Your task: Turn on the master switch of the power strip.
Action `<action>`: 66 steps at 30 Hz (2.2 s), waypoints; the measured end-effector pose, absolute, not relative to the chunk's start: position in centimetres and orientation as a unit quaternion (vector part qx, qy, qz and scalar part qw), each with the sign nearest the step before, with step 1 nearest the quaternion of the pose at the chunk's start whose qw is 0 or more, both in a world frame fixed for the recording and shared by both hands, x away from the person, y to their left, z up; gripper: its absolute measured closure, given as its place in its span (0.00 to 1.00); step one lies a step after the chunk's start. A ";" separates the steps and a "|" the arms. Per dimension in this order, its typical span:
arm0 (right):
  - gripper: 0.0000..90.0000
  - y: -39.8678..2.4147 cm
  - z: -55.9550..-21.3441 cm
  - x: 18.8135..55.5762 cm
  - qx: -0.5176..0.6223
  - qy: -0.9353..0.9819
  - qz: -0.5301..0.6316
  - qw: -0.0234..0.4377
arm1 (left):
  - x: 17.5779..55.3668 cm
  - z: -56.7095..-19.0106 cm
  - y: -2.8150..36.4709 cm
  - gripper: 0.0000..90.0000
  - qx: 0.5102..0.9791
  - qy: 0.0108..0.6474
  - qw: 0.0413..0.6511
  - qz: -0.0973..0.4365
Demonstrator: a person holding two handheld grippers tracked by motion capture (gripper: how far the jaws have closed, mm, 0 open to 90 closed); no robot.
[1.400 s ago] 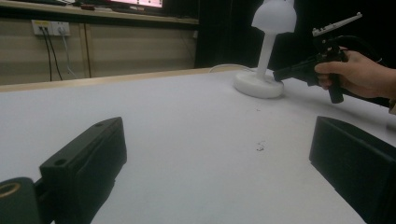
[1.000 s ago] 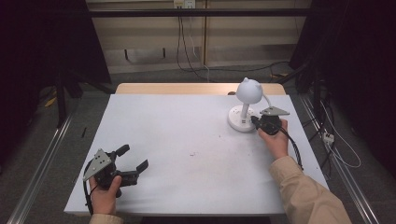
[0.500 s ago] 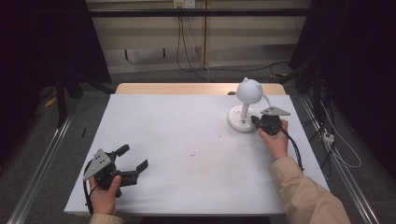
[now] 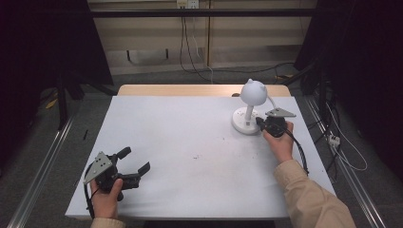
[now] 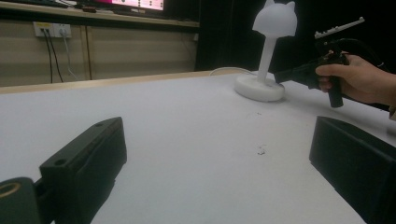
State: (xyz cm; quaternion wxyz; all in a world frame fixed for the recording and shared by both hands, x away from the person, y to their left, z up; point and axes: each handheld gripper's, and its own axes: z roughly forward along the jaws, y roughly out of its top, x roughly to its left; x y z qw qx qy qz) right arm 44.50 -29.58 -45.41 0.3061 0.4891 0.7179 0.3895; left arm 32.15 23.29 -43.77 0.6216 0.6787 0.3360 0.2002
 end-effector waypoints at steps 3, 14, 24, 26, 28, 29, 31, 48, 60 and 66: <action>1.00 -29.6 -45.4 44.5 0.490 0.717 0.391 0.304 | 32.1 -43.7 23.3 0.04 0.676 0.338 0.624 0.201; 0.90 -29.0 -45.2 44.2 0.488 0.721 0.403 0.283 | 32.0 -43.7 23.3 0.04 0.676 0.337 0.623 0.202; 0.68 -28.9 -44.5 43.4 0.490 0.711 0.422 0.277 | 32.0 -43.6 23.5 0.04 0.674 0.338 0.625 0.203; 0.62 -28.9 -44.5 43.2 0.493 0.708 0.427 0.271 | 32.0 -43.6 23.5 0.04 0.673 0.338 0.626 0.203; 0.55 -29.0 -44.5 42.9 0.493 0.705 0.434 0.266 | 32.0 -43.6 23.5 0.04 0.673 0.338 0.626 0.202; 0.51 -28.9 -44.5 42.7 0.493 0.706 0.438 0.259 | 32.0 -43.6 23.5 0.04 0.673 0.338 0.626 0.202; 0.42 -28.7 -44.5 42.4 0.494 0.708 0.435 0.254 | 32.0 -43.6 23.5 0.04 0.672 0.338 0.627 0.202; 0.23 -28.0 -44.0 39.9 0.474 0.715 0.454 0.239 | 32.0 -43.5 23.4 0.04 0.672 0.337 0.628 0.201; 0.18 -28.0 -44.4 37.9 0.464 0.722 0.464 0.222 | 31.7 -43.5 23.5 0.04 0.676 0.333 0.626 0.201; 0.16 -27.9 -44.5 37.2 0.462 0.721 0.470 0.212 | 31.7 -43.5 23.6 0.04 0.676 0.334 0.625 0.202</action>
